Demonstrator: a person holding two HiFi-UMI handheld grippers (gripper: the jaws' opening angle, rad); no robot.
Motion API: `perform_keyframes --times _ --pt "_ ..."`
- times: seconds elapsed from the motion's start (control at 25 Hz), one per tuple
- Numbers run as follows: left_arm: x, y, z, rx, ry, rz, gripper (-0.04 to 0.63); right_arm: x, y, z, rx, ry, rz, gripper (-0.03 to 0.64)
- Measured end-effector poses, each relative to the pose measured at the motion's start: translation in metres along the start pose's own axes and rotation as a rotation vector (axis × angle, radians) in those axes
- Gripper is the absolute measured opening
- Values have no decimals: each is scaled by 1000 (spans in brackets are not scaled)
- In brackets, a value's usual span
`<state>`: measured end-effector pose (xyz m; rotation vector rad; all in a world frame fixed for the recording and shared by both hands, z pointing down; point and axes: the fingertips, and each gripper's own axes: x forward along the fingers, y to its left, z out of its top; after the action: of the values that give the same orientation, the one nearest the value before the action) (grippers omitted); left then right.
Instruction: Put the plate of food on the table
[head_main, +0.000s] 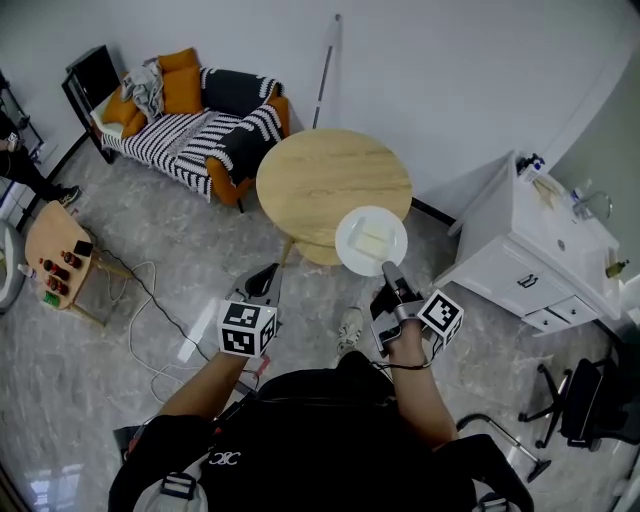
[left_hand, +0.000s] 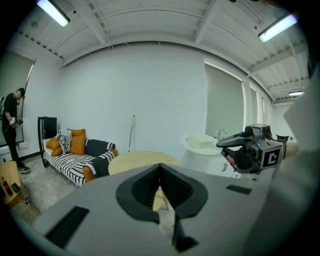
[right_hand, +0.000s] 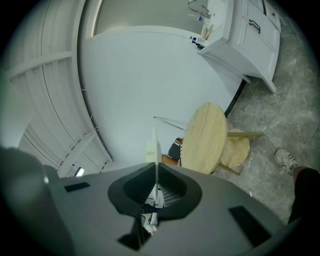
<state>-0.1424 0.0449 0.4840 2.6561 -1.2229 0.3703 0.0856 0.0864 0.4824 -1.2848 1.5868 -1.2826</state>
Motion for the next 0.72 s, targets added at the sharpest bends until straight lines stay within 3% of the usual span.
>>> perform_keyframes --times 0.2,0.48,0.72 --pt "26 5 10 -1 -6 15 6 25 -7 23 8 17 -1 25" --pt "56 18 10 -22 10 29 7 54 4 44 -3 41 64 23" --pt "85 23 11 -23 27 29 7 73 -11 61 9 56 41 23"
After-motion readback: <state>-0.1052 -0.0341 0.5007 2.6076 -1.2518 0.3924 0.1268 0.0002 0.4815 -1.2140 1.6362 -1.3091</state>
